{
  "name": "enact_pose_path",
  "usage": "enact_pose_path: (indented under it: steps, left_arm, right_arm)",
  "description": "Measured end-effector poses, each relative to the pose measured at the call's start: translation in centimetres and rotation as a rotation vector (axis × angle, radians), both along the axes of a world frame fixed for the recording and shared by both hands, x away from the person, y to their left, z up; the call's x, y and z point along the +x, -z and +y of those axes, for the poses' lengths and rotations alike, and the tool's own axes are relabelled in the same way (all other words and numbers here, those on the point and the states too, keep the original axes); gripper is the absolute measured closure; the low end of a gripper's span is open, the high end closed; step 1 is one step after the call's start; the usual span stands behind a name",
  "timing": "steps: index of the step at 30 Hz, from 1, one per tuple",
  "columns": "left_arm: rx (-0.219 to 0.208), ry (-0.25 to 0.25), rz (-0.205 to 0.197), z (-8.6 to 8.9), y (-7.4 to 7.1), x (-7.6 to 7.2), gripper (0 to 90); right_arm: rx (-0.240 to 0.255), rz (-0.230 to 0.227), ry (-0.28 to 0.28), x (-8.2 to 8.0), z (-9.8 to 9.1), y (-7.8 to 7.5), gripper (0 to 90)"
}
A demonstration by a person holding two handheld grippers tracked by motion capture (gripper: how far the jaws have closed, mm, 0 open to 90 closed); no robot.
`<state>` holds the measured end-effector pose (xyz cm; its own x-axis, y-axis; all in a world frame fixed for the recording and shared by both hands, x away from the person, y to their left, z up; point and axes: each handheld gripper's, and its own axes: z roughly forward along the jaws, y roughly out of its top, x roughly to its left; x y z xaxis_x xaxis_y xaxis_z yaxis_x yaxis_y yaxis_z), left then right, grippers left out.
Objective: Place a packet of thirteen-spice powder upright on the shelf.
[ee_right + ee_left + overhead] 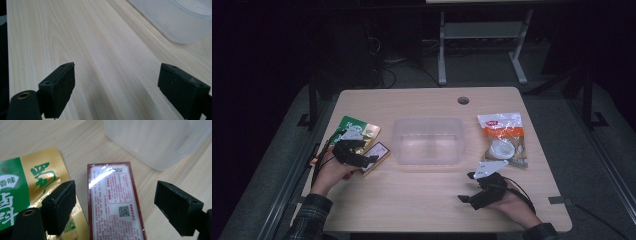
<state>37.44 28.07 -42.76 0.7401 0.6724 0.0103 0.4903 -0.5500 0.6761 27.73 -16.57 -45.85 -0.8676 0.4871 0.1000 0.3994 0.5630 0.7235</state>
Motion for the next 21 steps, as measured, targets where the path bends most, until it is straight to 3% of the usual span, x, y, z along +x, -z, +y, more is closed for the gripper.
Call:
enact_pose_path:
  steps: [5,9,15,21]
  left_arm:
    - [0.023,-0.005,0.031,-0.1,0.7,0.5,17.0]
    - [0.039,-0.006,0.038,-0.4,0.9,0.4,17.1]
    - [0.096,0.001,0.044,-0.8,1.4,0.5,17.2]
    - [0.119,0.006,0.067,-1.2,1.8,0.5,19.0]
  right_arm:
    - [0.0,-0.001,0.002,0.0,0.0,0.0,13.7]
    - [0.002,0.004,0.005,0.0,0.0,0.0,13.7]
    - [0.001,0.004,0.005,0.0,0.0,0.0,13.8]
    - [0.0,0.005,0.008,0.0,0.0,0.0,13.8]
